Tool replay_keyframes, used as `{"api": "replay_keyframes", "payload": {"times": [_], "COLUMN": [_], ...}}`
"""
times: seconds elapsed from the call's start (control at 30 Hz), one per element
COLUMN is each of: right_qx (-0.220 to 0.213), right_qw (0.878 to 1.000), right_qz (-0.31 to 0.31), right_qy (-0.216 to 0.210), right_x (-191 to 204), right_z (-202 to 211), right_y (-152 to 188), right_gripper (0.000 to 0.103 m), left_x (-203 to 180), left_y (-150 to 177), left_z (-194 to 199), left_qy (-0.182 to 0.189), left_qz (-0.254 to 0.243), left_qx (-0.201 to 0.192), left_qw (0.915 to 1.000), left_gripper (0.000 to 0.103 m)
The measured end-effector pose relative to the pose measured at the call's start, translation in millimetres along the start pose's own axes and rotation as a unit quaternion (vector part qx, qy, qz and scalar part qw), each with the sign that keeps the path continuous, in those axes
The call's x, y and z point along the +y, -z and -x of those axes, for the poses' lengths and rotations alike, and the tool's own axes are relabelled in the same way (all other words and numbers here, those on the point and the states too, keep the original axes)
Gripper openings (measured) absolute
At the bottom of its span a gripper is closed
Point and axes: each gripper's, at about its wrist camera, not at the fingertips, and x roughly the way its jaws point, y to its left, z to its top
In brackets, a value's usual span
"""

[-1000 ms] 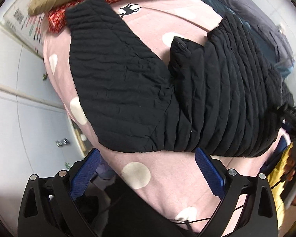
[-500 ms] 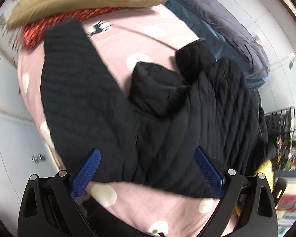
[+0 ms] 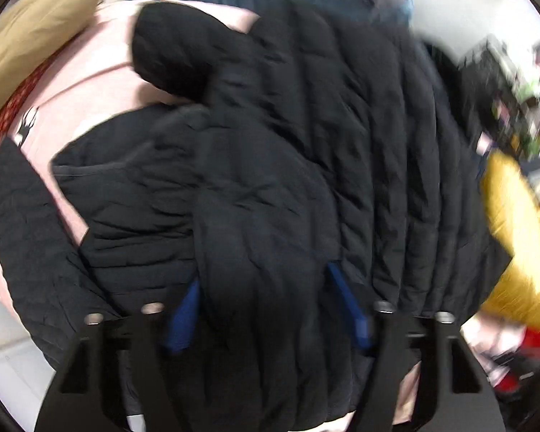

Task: Fold large clothes

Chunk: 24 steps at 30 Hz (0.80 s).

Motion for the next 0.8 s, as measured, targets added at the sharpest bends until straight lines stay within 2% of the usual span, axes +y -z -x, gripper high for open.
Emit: {"api": "replay_keyframes", "payload": {"times": [0.03, 0.07, 0.1, 0.2, 0.27, 0.33, 0.4, 0.43, 0.53, 0.67, 0.77, 0.8], "right_qx": [-0.013, -0.033, -0.051, -0.093, -0.104, -0.111, -0.119, -0.13, -0.151, -0.158, -0.145, -0.138], "right_qw": [1.0, 0.999, 0.998, 0.995, 0.994, 0.993, 0.992, 0.991, 0.988, 0.985, 0.987, 0.989], "right_qz": [0.007, 0.016, 0.02, 0.027, 0.022, 0.021, 0.022, 0.016, -0.018, -0.051, -0.056, -0.053], "right_qy": [0.009, 0.02, 0.026, 0.029, 0.029, 0.026, 0.031, 0.032, 0.001, -0.049, -0.037, -0.032], "right_x": [0, 3, 3, 5, 1, 5, -2, -4, -12, -14, -2, 1], "right_z": [7, 17, 24, 40, 42, 43, 44, 46, 48, 35, 9, 0], "right_y": [-3, -9, -17, -35, -48, -57, -71, -88, -128, -198, -241, -248], "right_gripper": [0.06, 0.068, 0.071, 0.071, 0.071, 0.071, 0.071, 0.071, 0.071, 0.071, 0.071, 0.065], "left_x": [-9, -14, -20, -30, -28, -28, -36, -43, -58, -66, -59, -58], "left_y": [2, 3, 6, 20, 32, 48, 61, 70, 87, 87, 82, 81], "left_z": [-3, -4, 0, 18, 27, 26, 22, 22, 24, 21, 24, 25], "left_qy": [-0.004, -0.006, -0.009, -0.003, 0.001, 0.014, 0.001, -0.012, -0.027, -0.031, -0.025, -0.022], "left_qz": [-0.019, -0.031, -0.043, -0.061, -0.044, -0.052, -0.096, -0.128, -0.168, -0.163, -0.146, -0.141], "left_qx": [0.004, 0.005, 0.003, -0.025, -0.038, -0.02, -0.007, -0.01, -0.013, -0.012, -0.012, -0.013], "left_qw": [0.9998, 0.9995, 0.999, 0.9978, 0.9983, 0.9983, 0.9953, 0.9916, 0.9853, 0.9861, 0.9889, 0.9896], "left_gripper": [0.046, 0.041, 0.037, 0.027, 0.022, 0.018, 0.015, 0.015, 0.014, 0.014, 0.013, 0.012]}}
